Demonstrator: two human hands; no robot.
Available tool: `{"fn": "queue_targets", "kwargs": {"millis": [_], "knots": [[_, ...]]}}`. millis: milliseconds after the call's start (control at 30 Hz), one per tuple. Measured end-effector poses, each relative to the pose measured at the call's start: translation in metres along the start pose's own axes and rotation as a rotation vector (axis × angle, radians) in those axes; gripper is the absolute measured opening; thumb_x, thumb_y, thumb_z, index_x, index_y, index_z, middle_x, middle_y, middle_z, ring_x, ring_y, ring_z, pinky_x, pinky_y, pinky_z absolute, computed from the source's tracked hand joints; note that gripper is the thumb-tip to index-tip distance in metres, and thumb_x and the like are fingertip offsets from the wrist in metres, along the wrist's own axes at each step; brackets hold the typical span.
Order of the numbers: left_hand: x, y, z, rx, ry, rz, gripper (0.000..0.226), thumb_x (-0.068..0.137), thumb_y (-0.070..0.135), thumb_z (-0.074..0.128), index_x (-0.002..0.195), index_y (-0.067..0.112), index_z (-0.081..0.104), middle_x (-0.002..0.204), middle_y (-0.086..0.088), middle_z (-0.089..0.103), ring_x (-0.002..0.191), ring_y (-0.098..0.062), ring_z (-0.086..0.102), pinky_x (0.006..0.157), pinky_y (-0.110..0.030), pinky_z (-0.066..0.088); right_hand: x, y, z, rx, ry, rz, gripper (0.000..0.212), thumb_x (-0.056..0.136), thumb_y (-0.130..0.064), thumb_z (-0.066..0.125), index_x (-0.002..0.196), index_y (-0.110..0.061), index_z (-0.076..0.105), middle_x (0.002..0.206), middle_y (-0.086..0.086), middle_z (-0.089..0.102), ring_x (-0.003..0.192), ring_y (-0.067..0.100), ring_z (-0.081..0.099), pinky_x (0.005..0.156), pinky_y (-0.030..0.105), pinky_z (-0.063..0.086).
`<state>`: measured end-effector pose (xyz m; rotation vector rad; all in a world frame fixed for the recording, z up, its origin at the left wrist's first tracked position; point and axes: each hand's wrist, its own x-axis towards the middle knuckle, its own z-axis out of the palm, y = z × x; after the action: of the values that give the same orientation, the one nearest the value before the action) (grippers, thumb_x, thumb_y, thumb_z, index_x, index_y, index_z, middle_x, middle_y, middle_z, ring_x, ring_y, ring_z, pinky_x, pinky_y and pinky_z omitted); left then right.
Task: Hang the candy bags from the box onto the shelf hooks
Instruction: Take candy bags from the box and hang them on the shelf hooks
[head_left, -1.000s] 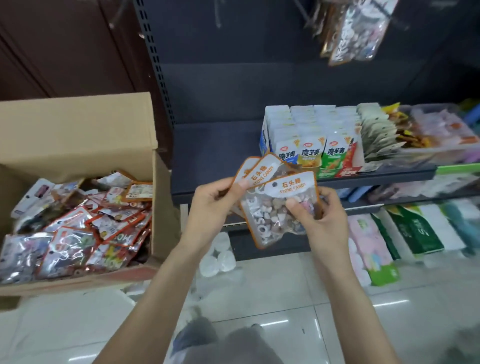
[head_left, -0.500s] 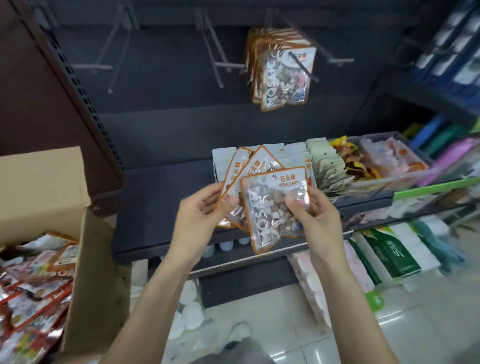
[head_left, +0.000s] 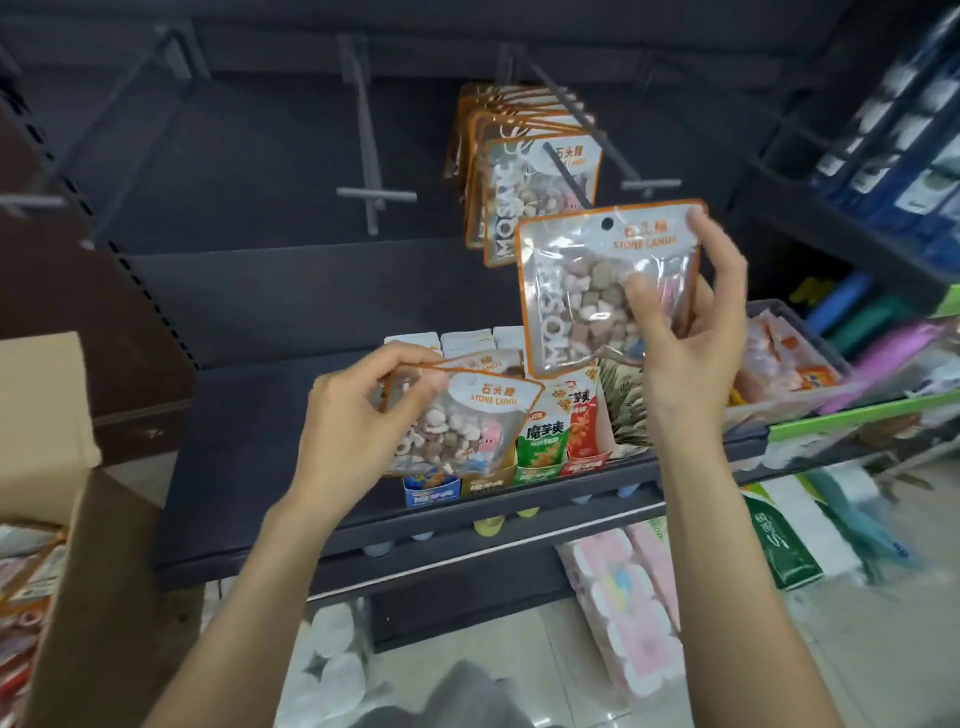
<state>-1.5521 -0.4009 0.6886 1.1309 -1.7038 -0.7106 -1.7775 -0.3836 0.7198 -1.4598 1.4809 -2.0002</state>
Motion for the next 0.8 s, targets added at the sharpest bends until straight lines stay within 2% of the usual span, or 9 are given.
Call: {"fn": "queue_targets", "kwargs": {"millis": [100, 233, 400, 433, 500, 533, 600, 700, 800], "knots": [[0.001, 0.003, 0.006, -0.004, -0.077, 0.086, 0.028, 0.084, 0.012, 0.071, 0.085, 0.04, 0.065, 0.087, 0.027, 0.067, 0.082, 0.005, 0.062, 0.071, -0.006, 0.041, 0.019, 0.007, 0.002, -0.129, -0.066, -0.002, 0.031, 0.095, -0.019, 0.06, 0.126, -0.022, 0.058, 0.131, -0.006, 0.06, 0.125, 0.001, 0.05, 0.104, 0.017, 0.04], [0.01, 0.011, 0.021, -0.091, -0.125, 0.131, 0.013, 0.082, 0.02, 0.069, 0.085, 0.033, 0.067, 0.09, 0.02, 0.066, 0.09, -0.001, 0.062, 0.078, -0.01, 0.042, 0.027, 0.017, 0.001, -0.148, -0.107, 0.01, 0.031, 0.095, -0.02, 0.06, 0.126, -0.023, 0.061, 0.128, -0.01, 0.061, 0.122, -0.005, 0.051, 0.103, 0.014, 0.039], [0.03, 0.024, 0.041, -0.145, -0.164, 0.081, 0.018, 0.084, 0.013, 0.071, 0.087, 0.031, 0.068, 0.117, 0.017, 0.062, 0.097, 0.006, 0.06, 0.086, -0.007, 0.041, 0.032, 0.025, -0.004, -0.191, -0.142, -0.071, 0.034, 0.095, -0.019, 0.06, 0.129, -0.022, 0.06, 0.121, -0.019, 0.058, 0.113, -0.015, 0.05, 0.093, 0.005, 0.037], [0.035, 0.026, 0.046, -0.17, -0.178, 0.053, 0.018, 0.084, 0.014, 0.07, 0.086, 0.032, 0.068, 0.113, 0.019, 0.063, 0.095, 0.006, 0.061, 0.085, -0.01, 0.044, 0.034, 0.027, -0.005, -0.203, -0.145, -0.093, 0.034, 0.095, -0.019, 0.06, 0.13, -0.021, 0.06, 0.118, -0.018, 0.059, 0.108, -0.015, 0.052, 0.09, 0.004, 0.038], [0.044, 0.025, 0.056, -0.187, -0.179, 0.013, 0.016, 0.086, 0.018, 0.069, 0.086, 0.034, 0.068, 0.094, 0.018, 0.069, 0.088, -0.007, 0.066, 0.079, -0.024, 0.051, 0.043, 0.031, -0.003, -0.284, -0.165, -0.146, 0.035, 0.096, -0.021, 0.058, 0.131, -0.022, 0.059, 0.111, -0.011, 0.061, 0.097, -0.009, 0.054, 0.083, 0.006, 0.039], [0.049, 0.025, 0.061, -0.179, -0.165, -0.001, 0.013, 0.087, 0.02, 0.069, 0.088, 0.033, 0.068, 0.085, 0.014, 0.07, 0.081, -0.014, 0.065, 0.076, -0.03, 0.051, 0.049, 0.033, -0.001, -0.356, -0.185, -0.174, 0.036, 0.096, -0.024, 0.057, 0.132, -0.022, 0.058, 0.111, -0.005, 0.061, 0.095, -0.005, 0.053, 0.081, 0.007, 0.039], [0.061, 0.023, 0.07, -0.148, -0.111, -0.014, 0.01, 0.088, 0.024, 0.068, 0.088, 0.033, 0.067, 0.07, 0.011, 0.066, 0.07, -0.014, 0.057, 0.07, -0.033, 0.047, 0.069, 0.039, 0.006, -0.492, -0.229, -0.198, 0.035, 0.096, -0.027, 0.057, 0.13, -0.019, 0.06, 0.119, 0.004, 0.056, 0.1, 0.002, 0.049, 0.078, 0.005, 0.035], [0.077, 0.02, 0.079, -0.072, -0.053, -0.027, 0.011, 0.088, 0.025, 0.068, 0.086, 0.035, 0.065, 0.073, 0.012, 0.066, 0.072, -0.013, 0.058, 0.074, -0.034, 0.048, 0.097, 0.048, 0.017, -0.588, -0.271, -0.209, 0.031, 0.095, -0.03, 0.058, 0.119, -0.012, 0.065, 0.131, 0.009, 0.045, 0.109, 0.012, 0.05, 0.083, 0.013, 0.036], [0.084, 0.014, 0.084, 0.01, 0.011, -0.031, 0.009, 0.088, 0.023, 0.068, 0.092, 0.031, 0.066, 0.086, 0.014, 0.065, 0.082, -0.004, 0.059, 0.081, -0.031, 0.047, 0.115, 0.056, 0.028, -0.655, -0.289, -0.252, 0.035, 0.094, -0.027, 0.061, 0.125, -0.011, 0.061, 0.126, 0.014, 0.043, 0.111, 0.022, 0.049, 0.083, 0.027, 0.048]]}}
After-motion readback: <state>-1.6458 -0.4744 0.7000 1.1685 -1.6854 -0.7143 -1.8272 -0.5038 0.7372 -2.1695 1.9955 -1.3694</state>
